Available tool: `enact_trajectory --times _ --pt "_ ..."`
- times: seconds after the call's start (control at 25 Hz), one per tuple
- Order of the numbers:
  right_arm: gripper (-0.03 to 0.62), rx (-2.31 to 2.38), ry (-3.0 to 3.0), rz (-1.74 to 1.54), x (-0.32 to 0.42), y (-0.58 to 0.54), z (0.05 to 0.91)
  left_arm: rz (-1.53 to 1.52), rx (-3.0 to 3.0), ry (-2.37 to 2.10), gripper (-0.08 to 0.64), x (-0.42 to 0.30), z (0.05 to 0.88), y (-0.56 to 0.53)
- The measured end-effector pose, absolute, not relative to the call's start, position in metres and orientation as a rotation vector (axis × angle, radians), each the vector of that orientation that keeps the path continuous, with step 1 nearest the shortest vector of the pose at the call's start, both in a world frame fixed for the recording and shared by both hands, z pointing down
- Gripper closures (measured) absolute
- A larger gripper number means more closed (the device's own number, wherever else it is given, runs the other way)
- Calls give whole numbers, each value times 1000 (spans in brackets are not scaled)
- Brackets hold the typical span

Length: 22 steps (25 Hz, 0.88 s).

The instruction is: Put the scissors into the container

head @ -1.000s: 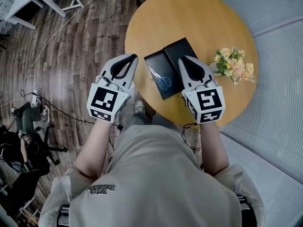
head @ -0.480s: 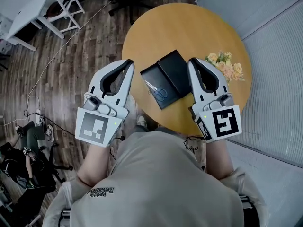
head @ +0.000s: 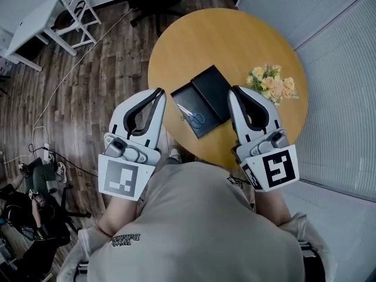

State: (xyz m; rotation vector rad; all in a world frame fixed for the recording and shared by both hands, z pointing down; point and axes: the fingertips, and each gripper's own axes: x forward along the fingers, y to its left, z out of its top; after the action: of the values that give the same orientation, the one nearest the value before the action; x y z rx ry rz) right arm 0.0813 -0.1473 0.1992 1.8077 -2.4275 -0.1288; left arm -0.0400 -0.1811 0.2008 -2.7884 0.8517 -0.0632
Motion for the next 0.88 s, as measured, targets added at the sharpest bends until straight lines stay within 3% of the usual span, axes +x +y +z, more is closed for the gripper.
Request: enact_trajectory --times 0.88 --pt "557 1776 -2366 -172 95 -154 207 -85 -2822 889 537 -30 205 -183"
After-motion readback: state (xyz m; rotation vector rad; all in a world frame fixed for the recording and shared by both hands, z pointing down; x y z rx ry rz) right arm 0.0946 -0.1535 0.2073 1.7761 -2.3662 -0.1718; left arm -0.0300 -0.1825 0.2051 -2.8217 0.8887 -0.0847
